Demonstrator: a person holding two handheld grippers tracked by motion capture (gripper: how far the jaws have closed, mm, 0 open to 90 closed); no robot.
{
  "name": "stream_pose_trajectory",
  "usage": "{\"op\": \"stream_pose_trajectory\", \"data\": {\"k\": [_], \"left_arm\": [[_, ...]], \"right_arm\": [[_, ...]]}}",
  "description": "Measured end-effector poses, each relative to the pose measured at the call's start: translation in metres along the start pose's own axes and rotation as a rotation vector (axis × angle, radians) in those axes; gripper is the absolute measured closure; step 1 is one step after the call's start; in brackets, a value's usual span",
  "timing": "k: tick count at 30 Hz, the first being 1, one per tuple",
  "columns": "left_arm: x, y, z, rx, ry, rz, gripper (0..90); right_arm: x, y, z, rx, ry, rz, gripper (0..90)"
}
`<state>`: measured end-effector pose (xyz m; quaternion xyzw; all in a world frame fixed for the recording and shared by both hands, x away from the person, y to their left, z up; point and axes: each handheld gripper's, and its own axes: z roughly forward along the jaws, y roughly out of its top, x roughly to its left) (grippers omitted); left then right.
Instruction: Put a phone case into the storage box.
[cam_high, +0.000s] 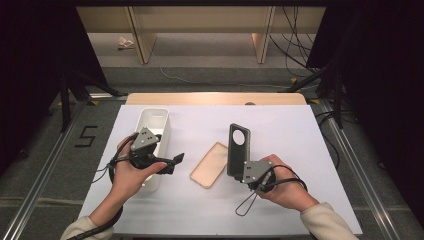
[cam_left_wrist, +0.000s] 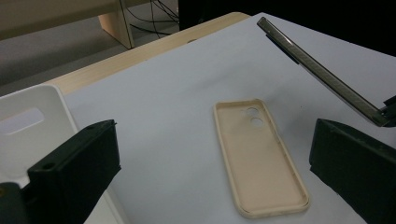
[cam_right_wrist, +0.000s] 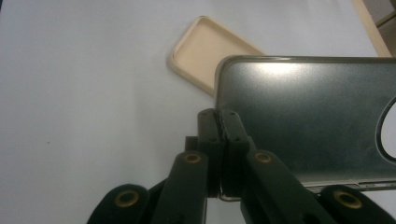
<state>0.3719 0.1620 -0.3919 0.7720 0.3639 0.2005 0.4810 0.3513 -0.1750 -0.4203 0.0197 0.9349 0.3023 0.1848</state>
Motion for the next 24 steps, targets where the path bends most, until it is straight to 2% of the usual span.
{"op": "stream_pose_trajectory", "data": {"k": [24], "left_arm": [[-0.018, 0.026, 0.033, 0.045, -0.066, 0.024, 2.9]], "right_arm": [[0.007, 0.008, 0.007, -0.012, 0.014, -0.034, 89.8]]}}
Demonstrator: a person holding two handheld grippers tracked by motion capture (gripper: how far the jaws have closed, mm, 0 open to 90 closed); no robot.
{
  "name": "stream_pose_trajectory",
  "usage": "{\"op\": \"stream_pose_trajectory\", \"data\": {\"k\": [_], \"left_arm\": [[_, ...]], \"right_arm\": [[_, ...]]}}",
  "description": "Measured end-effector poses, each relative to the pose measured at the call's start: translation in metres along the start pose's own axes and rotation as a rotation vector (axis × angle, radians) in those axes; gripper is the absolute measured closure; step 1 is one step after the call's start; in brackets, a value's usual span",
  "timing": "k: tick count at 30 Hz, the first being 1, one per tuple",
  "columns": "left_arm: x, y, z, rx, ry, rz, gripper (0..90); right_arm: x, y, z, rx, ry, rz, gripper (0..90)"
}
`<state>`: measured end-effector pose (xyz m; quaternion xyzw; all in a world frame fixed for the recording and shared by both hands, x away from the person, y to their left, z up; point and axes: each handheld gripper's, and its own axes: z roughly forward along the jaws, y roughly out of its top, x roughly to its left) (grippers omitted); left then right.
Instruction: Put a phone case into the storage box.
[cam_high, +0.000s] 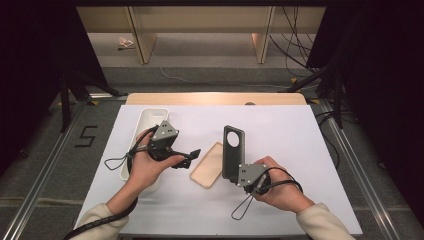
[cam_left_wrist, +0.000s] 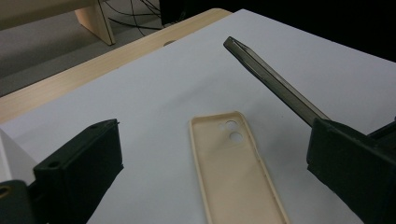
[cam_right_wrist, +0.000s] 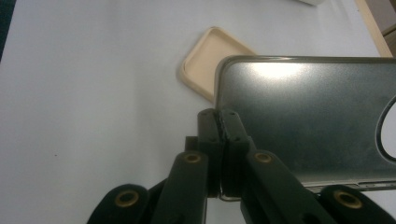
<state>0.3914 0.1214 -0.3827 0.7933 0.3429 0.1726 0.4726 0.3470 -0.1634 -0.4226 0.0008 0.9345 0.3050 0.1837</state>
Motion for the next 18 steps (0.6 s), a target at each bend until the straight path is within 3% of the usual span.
{"op": "stream_pose_trajectory", "data": {"k": [18], "left_arm": [[-0.006, 0.02, 0.023, 0.046, -0.027, -0.009, 5.0]], "right_arm": [[0.007, 0.008, 0.005, 0.003, 0.015, -0.024, 89.8]]}}
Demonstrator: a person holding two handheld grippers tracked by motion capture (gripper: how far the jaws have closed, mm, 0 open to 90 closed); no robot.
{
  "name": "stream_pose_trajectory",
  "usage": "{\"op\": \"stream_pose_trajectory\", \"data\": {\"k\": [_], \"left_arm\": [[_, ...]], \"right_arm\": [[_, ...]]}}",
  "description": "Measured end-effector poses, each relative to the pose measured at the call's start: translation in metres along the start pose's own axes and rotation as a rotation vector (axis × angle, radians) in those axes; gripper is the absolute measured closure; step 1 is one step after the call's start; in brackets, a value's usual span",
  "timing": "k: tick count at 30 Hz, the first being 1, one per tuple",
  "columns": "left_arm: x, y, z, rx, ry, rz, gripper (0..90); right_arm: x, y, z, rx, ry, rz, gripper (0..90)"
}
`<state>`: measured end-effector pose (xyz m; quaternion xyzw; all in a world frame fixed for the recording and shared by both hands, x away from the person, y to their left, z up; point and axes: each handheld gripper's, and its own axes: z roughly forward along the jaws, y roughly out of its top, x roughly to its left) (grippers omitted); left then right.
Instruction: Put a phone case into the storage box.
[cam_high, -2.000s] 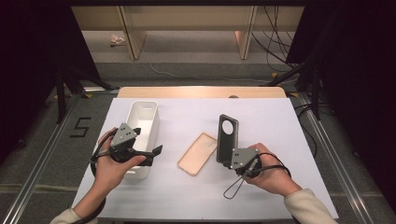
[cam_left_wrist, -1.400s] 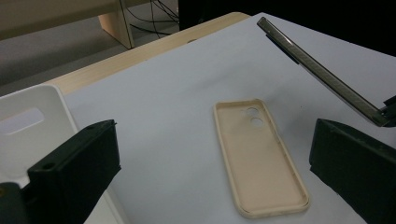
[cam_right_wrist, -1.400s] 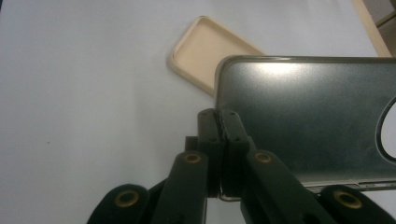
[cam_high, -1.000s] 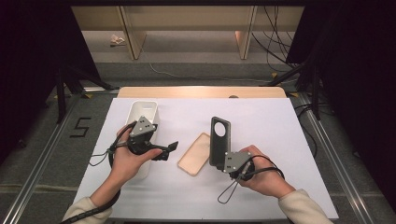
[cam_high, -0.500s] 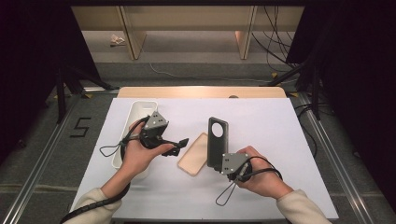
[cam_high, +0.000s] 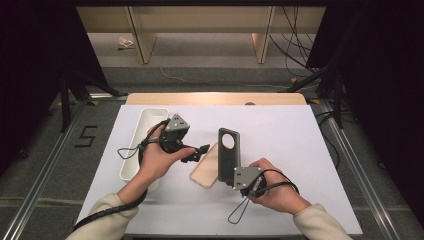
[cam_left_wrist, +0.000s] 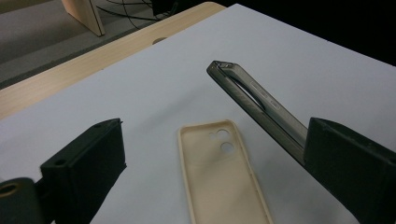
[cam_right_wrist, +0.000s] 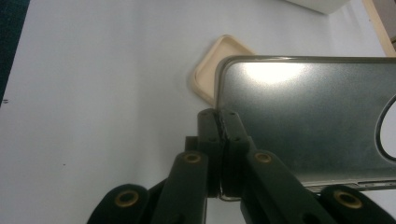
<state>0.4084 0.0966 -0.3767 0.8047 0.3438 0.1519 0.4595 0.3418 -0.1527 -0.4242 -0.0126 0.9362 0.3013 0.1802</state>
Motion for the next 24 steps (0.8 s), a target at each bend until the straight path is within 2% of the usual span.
{"op": "stream_pose_trajectory", "data": {"k": [13, 17, 19, 24], "left_arm": [[-0.006, 0.011, 0.017, 0.029, -0.02, -0.01, 7.9], [-0.006, 0.014, 0.02, 0.035, -0.02, -0.023, 10.1], [-0.007, 0.015, 0.022, 0.038, -0.022, -0.029, 11.2], [-0.009, 0.018, 0.026, 0.049, -0.029, -0.043, 15.2]], "right_arm": [[0.001, 0.004, 0.001, -0.002, -0.006, -0.024, 89.8], [0.003, 0.005, 0.001, 0.003, 0.008, -0.025, 89.8], [0.003, 0.006, 0.001, 0.002, -0.005, -0.03, 89.8], [0.004, 0.007, 0.002, -0.001, -0.001, -0.033, 89.8]]}}
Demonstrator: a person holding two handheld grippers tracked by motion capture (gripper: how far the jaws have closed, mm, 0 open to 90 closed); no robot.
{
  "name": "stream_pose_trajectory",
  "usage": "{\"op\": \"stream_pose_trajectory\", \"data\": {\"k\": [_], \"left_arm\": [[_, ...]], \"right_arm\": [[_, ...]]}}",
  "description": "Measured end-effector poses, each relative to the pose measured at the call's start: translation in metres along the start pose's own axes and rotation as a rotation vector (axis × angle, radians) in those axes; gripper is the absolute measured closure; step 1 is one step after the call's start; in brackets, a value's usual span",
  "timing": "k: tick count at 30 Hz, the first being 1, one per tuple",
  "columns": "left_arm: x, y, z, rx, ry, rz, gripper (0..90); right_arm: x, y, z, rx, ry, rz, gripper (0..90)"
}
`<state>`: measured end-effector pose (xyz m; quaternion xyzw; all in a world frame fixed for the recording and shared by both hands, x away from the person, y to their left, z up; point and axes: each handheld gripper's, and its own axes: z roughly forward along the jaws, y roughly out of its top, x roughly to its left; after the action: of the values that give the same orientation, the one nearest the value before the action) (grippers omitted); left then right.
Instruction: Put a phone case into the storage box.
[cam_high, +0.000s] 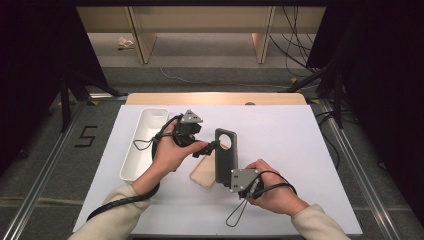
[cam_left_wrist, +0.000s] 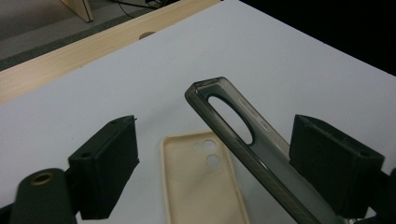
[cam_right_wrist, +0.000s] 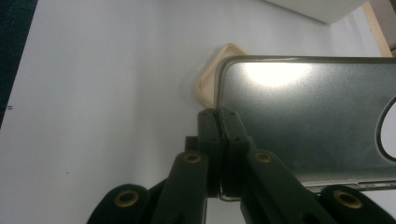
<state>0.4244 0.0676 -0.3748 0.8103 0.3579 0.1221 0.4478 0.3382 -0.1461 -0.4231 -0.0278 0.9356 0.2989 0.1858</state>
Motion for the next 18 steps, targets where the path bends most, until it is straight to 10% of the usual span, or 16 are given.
{"op": "stream_pose_trajectory", "data": {"k": [18], "left_arm": [[0.0, 0.012, 0.022, 0.104, 0.006, -0.1, 38.0]], "right_arm": [[0.002, 0.003, 0.001, 0.002, -0.009, -0.029, 89.8]]}}
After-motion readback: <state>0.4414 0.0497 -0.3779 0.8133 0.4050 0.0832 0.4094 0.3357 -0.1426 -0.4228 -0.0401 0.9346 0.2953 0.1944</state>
